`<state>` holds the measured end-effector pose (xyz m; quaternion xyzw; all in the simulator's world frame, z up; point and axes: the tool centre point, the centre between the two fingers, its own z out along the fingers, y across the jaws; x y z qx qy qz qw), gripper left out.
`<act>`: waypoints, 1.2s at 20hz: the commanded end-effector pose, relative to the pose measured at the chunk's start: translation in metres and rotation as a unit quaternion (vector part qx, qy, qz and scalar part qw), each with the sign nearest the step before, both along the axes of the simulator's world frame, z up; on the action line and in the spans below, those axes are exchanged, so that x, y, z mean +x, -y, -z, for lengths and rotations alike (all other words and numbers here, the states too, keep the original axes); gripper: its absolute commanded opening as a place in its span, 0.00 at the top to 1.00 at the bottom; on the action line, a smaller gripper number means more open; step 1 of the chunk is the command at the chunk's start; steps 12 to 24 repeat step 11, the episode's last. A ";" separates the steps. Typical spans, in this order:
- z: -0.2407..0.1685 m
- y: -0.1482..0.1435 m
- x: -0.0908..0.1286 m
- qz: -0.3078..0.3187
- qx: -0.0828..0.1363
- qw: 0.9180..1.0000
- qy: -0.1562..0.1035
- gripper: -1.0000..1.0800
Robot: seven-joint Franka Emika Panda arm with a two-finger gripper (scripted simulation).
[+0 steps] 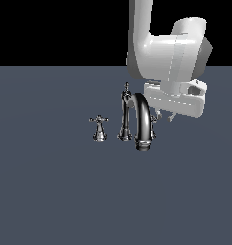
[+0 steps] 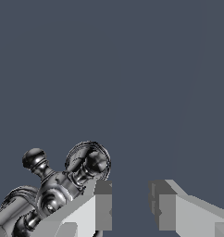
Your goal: Turn on the faucet by rotating a designated handle.
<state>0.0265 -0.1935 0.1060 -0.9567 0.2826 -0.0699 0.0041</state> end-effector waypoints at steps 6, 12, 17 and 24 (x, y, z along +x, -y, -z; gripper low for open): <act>-0.036 -0.029 0.085 -0.040 -0.045 0.994 0.086 0.60; 0.055 -0.140 -0.012 -0.113 0.031 0.992 -0.057 0.20; 0.055 -0.140 -0.012 -0.113 0.031 0.992 -0.057 0.20; 0.055 -0.140 -0.012 -0.113 0.031 0.992 -0.057 0.20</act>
